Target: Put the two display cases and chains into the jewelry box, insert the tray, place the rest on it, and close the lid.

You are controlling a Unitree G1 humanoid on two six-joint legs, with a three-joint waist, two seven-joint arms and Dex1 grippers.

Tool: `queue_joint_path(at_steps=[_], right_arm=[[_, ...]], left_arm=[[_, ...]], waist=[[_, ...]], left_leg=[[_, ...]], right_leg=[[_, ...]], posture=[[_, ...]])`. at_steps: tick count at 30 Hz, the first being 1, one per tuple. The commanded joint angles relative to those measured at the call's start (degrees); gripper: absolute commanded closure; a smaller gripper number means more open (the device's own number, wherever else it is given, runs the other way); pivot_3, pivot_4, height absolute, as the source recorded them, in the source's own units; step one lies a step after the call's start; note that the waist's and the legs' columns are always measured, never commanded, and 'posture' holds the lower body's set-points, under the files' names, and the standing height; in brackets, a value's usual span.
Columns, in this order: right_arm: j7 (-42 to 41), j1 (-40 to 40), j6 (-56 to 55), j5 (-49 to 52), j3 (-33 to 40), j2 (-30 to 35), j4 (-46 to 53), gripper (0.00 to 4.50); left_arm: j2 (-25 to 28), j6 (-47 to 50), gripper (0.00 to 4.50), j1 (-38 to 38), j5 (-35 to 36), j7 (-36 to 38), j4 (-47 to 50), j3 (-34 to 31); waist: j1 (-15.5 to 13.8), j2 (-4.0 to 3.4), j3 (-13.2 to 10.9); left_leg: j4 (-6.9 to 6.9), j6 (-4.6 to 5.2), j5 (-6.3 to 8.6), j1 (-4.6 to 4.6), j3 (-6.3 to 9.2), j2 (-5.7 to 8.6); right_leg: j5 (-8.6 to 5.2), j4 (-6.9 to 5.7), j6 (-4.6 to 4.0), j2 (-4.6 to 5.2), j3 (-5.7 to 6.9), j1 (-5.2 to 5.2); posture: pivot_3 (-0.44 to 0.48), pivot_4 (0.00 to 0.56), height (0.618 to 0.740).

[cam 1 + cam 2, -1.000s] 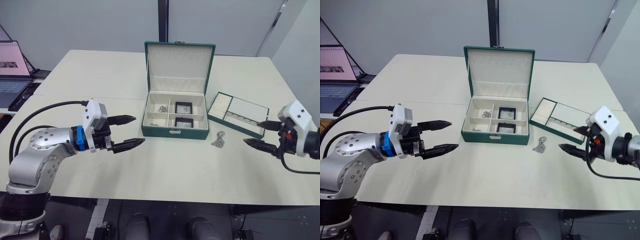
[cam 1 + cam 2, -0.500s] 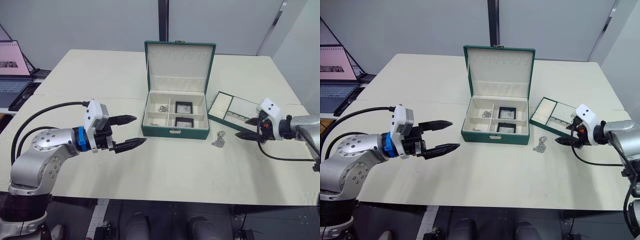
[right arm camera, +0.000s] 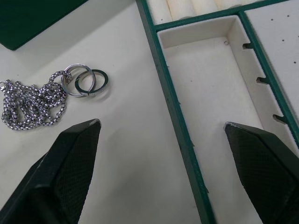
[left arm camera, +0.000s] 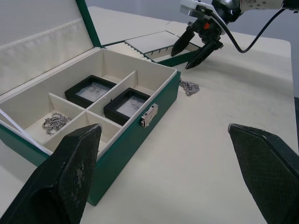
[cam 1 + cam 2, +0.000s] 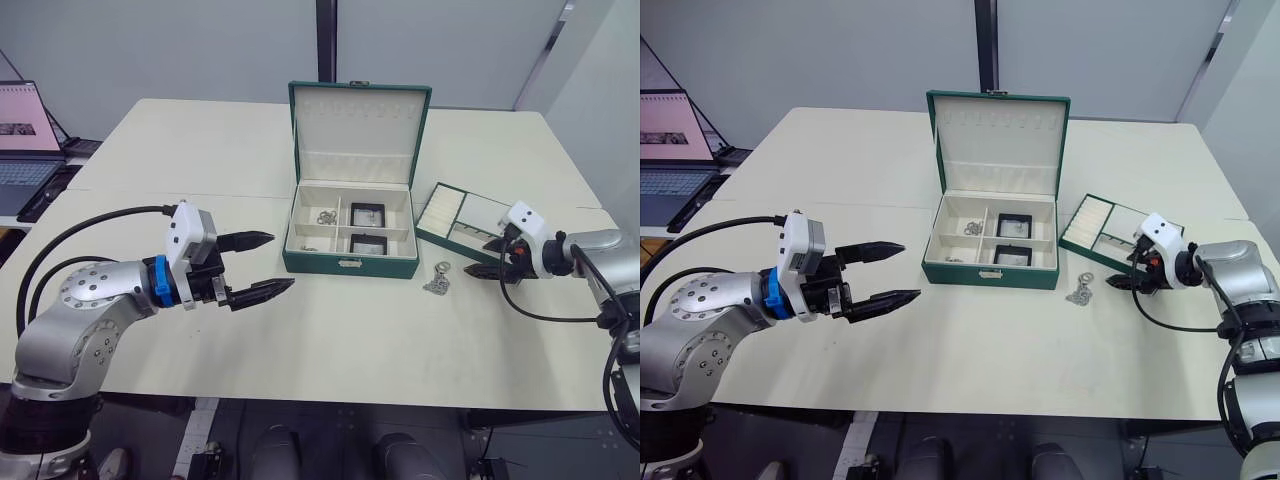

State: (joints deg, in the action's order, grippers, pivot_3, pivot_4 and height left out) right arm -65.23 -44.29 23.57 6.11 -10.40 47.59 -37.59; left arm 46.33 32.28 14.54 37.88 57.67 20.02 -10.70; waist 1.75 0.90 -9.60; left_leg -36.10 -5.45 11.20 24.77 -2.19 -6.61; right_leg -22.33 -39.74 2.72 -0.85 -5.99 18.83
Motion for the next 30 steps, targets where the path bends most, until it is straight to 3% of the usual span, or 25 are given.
queue_joint_path(at_steps=[1,5,15,25,30], right_arm=[[-0.62,-1.83,-1.96,-0.69,1.66,0.05,-1.00,0.95],[-0.63,-2.08,-2.70,-1.31,1.73,-0.42,-2.02,2.21],[-0.62,-2.87,-3.85,-2.17,2.06,-0.91,-3.75,4.48],[0.16,-2.30,-3.69,-3.18,2.70,-0.23,-2.57,4.50],[-1.37,-1.09,-1.45,-3.87,2.88,4.03,5.21,4.50]], left_arm=[[0.45,-0.33,0.00,0.29,0.55,-0.66,1.93,-1.37],[0.52,-0.42,0.00,0.71,0.62,-0.82,1.66,-1.14],[0.38,-0.36,0.00,1.25,0.55,-0.91,1.47,-0.79],[-0.16,-0.93,0.00,1.34,0.29,-0.57,1.25,-0.07],[-0.36,-0.34,0.00,2.47,1.26,-0.10,-1.10,-0.96]], waist=[[0.00,0.00,0.00],[0.03,0.00,0.00],[0.01,0.00,0.00],[0.01,0.00,0.00],[-0.05,-0.20,-0.12]], left_leg=[[0.00,0.00,0.00,0.00,0.01,0.00],[0.00,0.00,0.00,0.00,0.00,0.00],[0.00,0.00,0.00,0.00,0.00,0.00],[0.00,-0.01,0.00,0.00,0.01,0.00],[0.00,-0.01,0.00,0.00,0.00,0.01]], right_leg=[[0.00,0.00,0.00,0.00,0.00,0.00],[0.00,0.00,0.00,0.00,0.00,0.00],[0.00,-0.01,0.00,0.00,0.01,-0.01],[0.00,0.00,0.00,0.00,0.01,-0.02],[0.00,-0.01,0.00,0.01,0.01,-0.01]], posture=[[0.000,0.150,0.740],[0.000,0.150,0.740],[0.000,0.150,0.740],[0.000,0.150,0.740],[0.000,0.150,0.740]])
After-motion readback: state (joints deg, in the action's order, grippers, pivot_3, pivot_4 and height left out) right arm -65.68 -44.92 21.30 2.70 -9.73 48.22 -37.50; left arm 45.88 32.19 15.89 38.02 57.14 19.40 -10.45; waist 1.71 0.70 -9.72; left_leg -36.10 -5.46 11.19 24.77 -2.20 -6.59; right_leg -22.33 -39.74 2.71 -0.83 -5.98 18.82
